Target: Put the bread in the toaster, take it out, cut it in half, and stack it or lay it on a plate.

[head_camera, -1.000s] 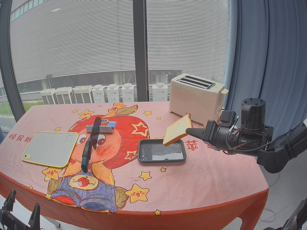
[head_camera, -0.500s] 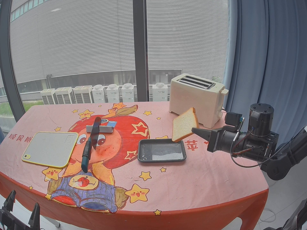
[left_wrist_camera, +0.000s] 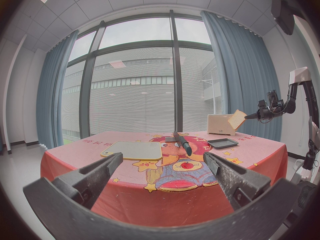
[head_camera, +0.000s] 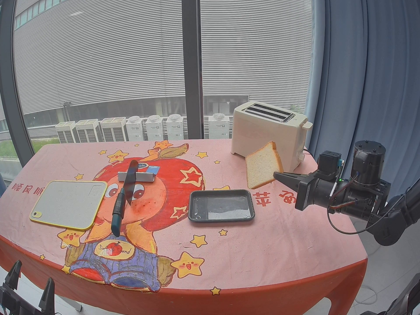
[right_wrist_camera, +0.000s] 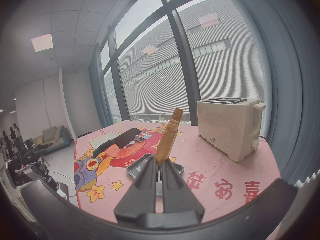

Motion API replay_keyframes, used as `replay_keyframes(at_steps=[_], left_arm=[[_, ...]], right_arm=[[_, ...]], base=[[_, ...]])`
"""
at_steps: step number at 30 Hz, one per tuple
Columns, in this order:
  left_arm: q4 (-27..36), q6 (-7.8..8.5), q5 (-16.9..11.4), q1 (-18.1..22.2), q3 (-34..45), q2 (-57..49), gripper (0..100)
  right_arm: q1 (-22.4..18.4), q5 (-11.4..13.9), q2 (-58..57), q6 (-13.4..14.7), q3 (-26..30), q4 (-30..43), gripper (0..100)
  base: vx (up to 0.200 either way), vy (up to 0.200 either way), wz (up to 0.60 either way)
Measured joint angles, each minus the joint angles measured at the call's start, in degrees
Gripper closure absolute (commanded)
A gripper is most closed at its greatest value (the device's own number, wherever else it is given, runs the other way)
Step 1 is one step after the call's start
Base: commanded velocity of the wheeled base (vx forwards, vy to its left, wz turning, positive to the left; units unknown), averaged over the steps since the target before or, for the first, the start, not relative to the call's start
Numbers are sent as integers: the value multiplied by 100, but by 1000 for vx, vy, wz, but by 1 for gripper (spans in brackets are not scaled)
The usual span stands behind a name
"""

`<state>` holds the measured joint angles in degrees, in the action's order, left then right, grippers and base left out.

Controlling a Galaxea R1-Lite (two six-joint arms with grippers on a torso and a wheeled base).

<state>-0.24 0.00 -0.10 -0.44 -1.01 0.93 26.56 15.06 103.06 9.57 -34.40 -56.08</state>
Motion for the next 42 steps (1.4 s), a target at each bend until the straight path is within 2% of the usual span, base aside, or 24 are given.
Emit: replay_keyframes(at_steps=[3, 7, 13, 20, 29, 42], left_arm=[[0, 0, 2, 0, 0, 0, 0], [0, 0, 0, -5, 0, 0, 0], [2, 0, 0, 0, 0, 0, 0], [0, 0, 0, 0, 0, 0, 0], [2, 0, -4, 0, 0, 0, 0], [2, 0, -6, 0, 0, 0, 0]], right_arm=[[-85, 101, -17, -121, 41, -4, 100], [-291, 468, -41, -478, 102, -30, 100], [-667, 881, -78, -761, 254, -435, 100], [-1182, 1440, -24, -1285, 318, -688, 100], [-1467, 1636, 41, -1324, 34, -663, 100], [-1665, 1699, 396, -1318, -995, -367, 100]], base=[[0, 0, 0], [0, 0, 0], [0, 0, 0], [0, 0, 0], [0, 0, 0], [0, 0, 0]])
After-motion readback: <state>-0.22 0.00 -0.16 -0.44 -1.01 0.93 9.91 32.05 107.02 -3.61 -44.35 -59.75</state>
